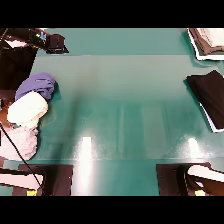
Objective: Fold the shirts.
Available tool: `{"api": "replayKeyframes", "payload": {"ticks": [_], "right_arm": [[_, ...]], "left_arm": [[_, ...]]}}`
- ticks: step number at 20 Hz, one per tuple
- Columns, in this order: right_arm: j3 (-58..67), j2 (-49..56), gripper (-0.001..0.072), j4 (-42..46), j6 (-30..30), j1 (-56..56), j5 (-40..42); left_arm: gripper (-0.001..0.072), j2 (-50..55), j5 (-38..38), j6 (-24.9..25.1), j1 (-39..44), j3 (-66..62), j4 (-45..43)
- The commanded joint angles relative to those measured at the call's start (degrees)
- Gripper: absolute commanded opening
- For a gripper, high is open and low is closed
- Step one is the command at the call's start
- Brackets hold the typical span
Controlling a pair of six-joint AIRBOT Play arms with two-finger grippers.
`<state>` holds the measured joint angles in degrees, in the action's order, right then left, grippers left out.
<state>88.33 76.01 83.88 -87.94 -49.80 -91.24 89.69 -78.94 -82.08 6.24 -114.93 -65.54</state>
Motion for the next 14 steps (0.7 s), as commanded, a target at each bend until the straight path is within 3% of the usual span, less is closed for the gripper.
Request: {"api": "replayKeyframes", "payload": {"ticks": [1,4,8,9,10,11,14], "right_arm": [[-1.9,-2.4,0.0451,-5.9,-0.8,-1.4,0.5],[-1.9,-5.2,0.0451,-18.2,-0.7,0.9,2.8],[-1.9,-8.6,0.0444,-24.4,-0.6,9.4,4.2],[-1.9,-9.4,0.0346,-24.3,-0.5,12.2,4.5],[-1.9,-10.2,0.0151,-24.2,-0.5,15.4,5.2],[-1.9,-10.8,0.0021,-24.2,-0.5,18.4,6.0],[-1.8,-11.8,0.0020,-24.1,1.6,27.4,7.5]], "left_arm": [[0.0022,0.0,0.5,0.0,0.0,0.0,0.0],[0.0022,0.0,-1.2,0.0,0.0,0.0,0.0],[0.0022,0.0,0.4,0.0,0.0,0.0,0.0],[0.0022,0.0,0.7,0.0,0.0,0.0,0.0],[0.0023,0.0,0.9,0.0,0.0,0.0,0.0],[0.0023,0.0,1.0,0.0,0.0,0.0,0.0],[0.0023,0.0,1.0,0.0,0.0,0.0,0.0]]}}
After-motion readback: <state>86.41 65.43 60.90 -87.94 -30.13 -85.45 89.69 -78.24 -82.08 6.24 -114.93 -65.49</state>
